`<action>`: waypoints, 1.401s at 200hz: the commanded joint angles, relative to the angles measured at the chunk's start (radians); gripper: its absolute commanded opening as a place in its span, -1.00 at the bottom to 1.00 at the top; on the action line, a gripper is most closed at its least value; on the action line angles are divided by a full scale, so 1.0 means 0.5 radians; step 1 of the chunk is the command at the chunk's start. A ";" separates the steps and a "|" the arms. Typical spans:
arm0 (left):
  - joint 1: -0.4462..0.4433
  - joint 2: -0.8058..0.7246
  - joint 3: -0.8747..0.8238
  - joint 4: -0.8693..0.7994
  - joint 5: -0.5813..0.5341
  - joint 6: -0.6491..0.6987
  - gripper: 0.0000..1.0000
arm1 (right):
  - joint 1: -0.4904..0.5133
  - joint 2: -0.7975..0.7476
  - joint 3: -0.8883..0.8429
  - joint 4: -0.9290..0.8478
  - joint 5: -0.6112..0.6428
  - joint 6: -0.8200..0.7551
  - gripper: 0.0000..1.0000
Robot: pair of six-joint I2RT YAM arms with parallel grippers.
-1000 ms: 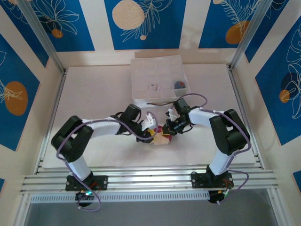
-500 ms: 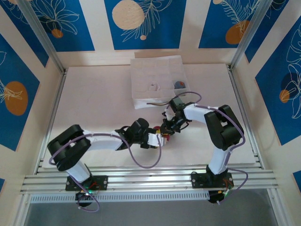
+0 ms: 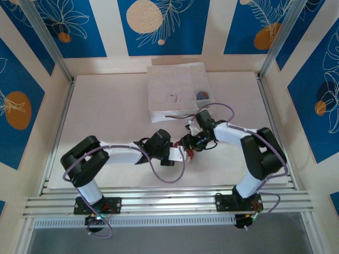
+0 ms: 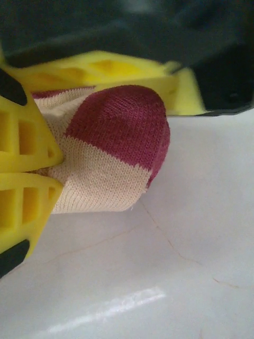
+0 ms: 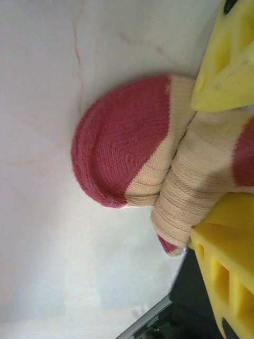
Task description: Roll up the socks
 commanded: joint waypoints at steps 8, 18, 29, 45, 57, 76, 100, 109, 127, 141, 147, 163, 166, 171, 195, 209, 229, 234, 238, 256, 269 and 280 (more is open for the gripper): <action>0.141 0.246 0.264 -0.630 0.366 -0.297 -1.00 | -0.070 -0.109 -0.114 0.175 -0.122 0.014 0.20; 0.189 0.318 0.332 -0.693 0.426 -0.395 -1.00 | -0.084 -0.085 -0.119 0.175 -0.129 0.014 0.21; 0.251 0.399 0.393 -0.711 0.479 -0.557 -1.00 | -0.085 -0.041 -0.121 0.179 -0.134 0.017 0.22; 0.351 0.522 0.484 -0.744 0.552 -0.818 -1.00 | -0.080 0.023 -0.125 0.215 -0.166 0.041 0.22; 0.411 0.591 0.520 -0.717 0.650 -0.957 -1.00 | -0.073 0.065 -0.121 0.250 -0.172 0.068 0.22; 0.448 0.650 0.533 -0.648 0.728 -1.052 -1.00 | -0.061 0.142 -0.083 0.245 -0.139 0.112 0.16; 0.454 0.661 0.540 -0.638 0.722 -1.051 -0.97 | -0.059 0.281 0.041 0.096 -0.015 0.153 -0.18; 0.454 0.628 0.500 -0.572 0.718 -1.043 -0.92 | -0.059 0.340 0.089 0.030 0.023 0.162 -0.29; 0.453 0.525 0.387 -0.400 0.712 -1.010 -0.70 | -0.045 0.436 0.182 -0.088 0.076 0.164 -0.50; 0.454 0.430 0.304 -0.267 0.716 -0.978 -0.56 | -0.023 0.482 0.235 -0.174 0.121 0.147 -0.65; 0.448 0.389 0.284 -0.239 0.713 -0.950 -0.52 | -0.013 0.499 0.253 -0.205 0.142 0.142 -0.72; 0.418 0.250 0.216 -0.190 0.676 -0.786 -0.44 | 0.005 0.527 0.281 -0.266 0.169 0.127 -0.83; 0.408 0.212 0.188 -0.167 0.657 -0.743 -0.41 | 0.007 0.531 0.284 -0.275 0.169 0.124 -0.84; 0.384 0.145 0.136 -0.124 0.624 -0.672 -0.37 | 0.011 0.536 0.288 -0.290 0.172 0.122 -0.86; 0.278 -0.153 -0.190 0.277 0.412 -0.372 -0.07 | 0.044 0.554 0.315 -0.360 0.188 0.101 -0.88; 0.190 -0.276 -0.344 0.467 0.238 -0.192 0.03 | 0.062 0.566 0.333 -0.399 0.207 0.087 -0.89; 0.023 -0.347 -0.493 0.643 -0.178 0.080 0.14 | 0.063 0.596 0.360 -0.427 0.173 0.074 -0.90; -0.018 -0.346 -0.520 0.703 -0.281 0.130 0.18 | 0.062 0.606 0.369 -0.435 0.162 0.070 -0.90; -0.038 -0.341 -0.548 0.751 -0.348 0.162 0.20 | 0.059 0.613 0.379 -0.446 0.158 0.067 -0.90; -0.086 -0.296 -0.579 0.849 -0.527 0.241 0.23 | 0.064 0.632 0.422 -0.489 0.155 0.051 -0.91; -0.093 -0.246 -0.574 0.886 -0.557 0.259 0.24 | 0.064 0.641 0.449 -0.520 0.156 0.040 -0.91; -0.096 -0.190 -0.563 0.914 -0.568 0.259 0.26 | 0.066 0.651 0.471 -0.549 0.154 0.030 -0.91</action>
